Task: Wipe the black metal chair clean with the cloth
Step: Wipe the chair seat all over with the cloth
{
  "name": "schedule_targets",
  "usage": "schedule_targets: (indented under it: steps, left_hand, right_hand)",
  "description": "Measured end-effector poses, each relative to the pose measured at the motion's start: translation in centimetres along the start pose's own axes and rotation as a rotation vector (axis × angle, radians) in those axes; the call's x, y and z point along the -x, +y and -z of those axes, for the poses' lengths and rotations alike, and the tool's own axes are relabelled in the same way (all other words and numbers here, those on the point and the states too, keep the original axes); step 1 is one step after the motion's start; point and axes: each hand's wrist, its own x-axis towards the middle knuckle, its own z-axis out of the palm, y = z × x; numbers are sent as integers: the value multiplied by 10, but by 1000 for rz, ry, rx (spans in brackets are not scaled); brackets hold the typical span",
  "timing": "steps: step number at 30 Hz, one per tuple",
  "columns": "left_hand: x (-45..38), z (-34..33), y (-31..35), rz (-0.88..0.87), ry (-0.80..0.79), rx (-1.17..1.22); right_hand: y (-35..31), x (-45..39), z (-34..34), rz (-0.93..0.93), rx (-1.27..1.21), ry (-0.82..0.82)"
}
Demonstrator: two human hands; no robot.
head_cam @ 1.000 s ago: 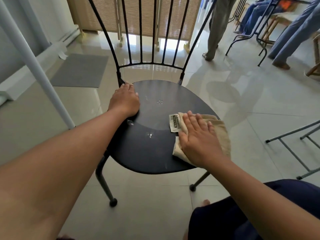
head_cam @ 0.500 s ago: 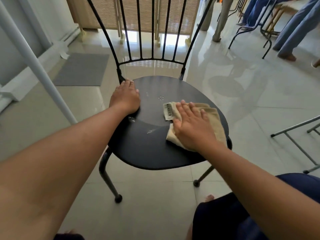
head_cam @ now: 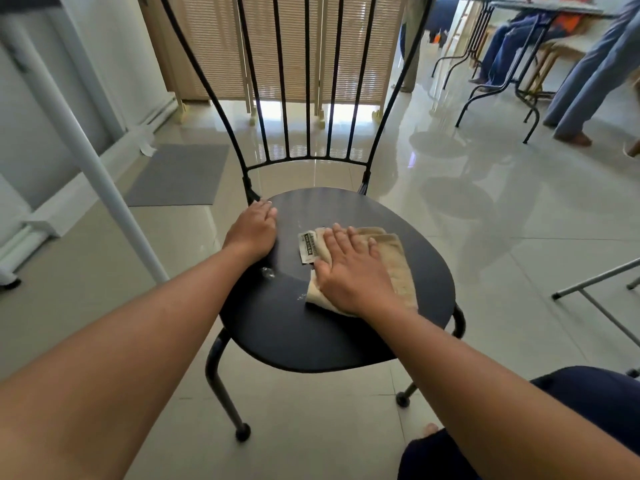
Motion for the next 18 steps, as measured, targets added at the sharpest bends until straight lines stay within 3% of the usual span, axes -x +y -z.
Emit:
schedule_targets:
  steps: [4,9,14,18]
  left_hand:
    - [15,5,1,-2,1,48]
    - [30,17,-9,17,-24,84]
    - [41,25,-6,37,-17,22]
    - [53,12,35,-55,-28,-30]
  right_hand:
    - [-4,7,2,48,-72,-52]
    - [22,6,28,64,-407,-86]
    - [72,-1,38,-63,-371,26]
    - [92,-1,30,-119,-270,83]
